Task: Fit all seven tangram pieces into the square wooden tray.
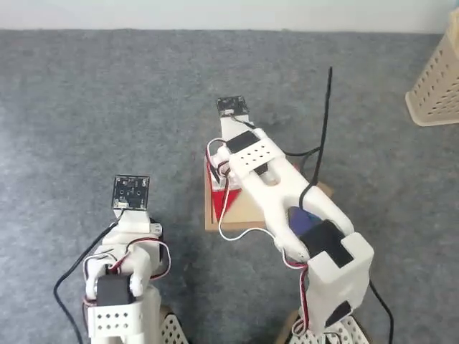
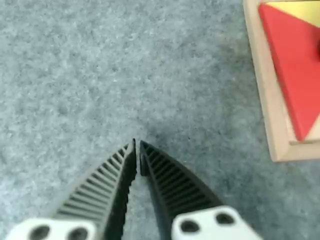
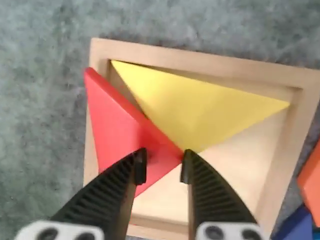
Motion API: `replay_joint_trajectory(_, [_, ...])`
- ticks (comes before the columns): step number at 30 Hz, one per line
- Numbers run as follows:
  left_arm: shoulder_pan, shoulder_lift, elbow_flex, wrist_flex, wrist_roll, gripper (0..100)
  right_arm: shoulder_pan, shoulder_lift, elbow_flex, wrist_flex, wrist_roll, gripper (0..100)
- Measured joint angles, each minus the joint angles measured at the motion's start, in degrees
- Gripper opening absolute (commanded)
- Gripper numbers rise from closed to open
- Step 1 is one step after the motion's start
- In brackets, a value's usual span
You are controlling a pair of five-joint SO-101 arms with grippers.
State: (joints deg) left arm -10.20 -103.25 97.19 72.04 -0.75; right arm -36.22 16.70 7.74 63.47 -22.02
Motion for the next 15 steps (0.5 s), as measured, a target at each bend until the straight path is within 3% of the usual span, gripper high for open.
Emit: replay_joint_trajectory(15, [0.0,0.0,0.0,0.0,0.0,1,0.0,-0.09,0.0,0.53,0.0,6.3])
